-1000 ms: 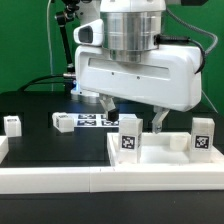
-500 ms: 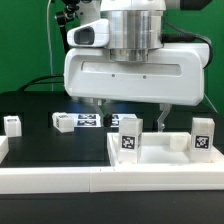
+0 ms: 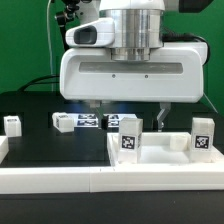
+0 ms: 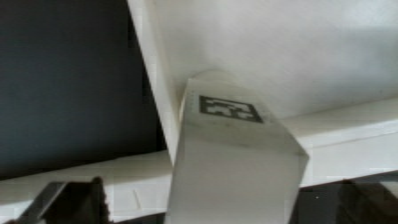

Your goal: Assemble square table

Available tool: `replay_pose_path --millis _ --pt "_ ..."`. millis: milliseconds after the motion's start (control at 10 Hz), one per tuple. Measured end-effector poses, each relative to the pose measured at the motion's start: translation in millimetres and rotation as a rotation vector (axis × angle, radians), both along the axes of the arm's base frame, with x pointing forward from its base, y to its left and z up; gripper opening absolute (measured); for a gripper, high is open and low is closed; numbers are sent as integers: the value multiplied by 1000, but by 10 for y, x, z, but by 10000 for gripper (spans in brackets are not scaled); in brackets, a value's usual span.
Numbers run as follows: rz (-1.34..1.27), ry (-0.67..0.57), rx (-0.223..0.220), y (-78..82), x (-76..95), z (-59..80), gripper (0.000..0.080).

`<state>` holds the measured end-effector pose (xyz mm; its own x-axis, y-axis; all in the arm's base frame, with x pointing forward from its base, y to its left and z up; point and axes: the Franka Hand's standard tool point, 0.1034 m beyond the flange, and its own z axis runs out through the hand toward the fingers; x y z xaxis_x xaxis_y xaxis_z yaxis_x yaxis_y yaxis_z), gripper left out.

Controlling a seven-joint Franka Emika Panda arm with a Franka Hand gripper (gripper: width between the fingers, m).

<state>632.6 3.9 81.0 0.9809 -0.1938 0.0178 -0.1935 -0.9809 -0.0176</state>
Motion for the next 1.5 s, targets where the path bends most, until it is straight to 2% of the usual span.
replay_pose_path --millis 100,300,700,900,1000,1500 --pt "0 0 0 -1 1 -2 627" --pt "-15 0 1 0 1 -2 284" --pt "-150 1 3 -3 1 -2 288" --pt "-348 -5 14 -18 3 -5 288" --pt "-486 -30 36 -47 -15 -6 288" --pt "-890 -47 52 -69 -37 -8 290"
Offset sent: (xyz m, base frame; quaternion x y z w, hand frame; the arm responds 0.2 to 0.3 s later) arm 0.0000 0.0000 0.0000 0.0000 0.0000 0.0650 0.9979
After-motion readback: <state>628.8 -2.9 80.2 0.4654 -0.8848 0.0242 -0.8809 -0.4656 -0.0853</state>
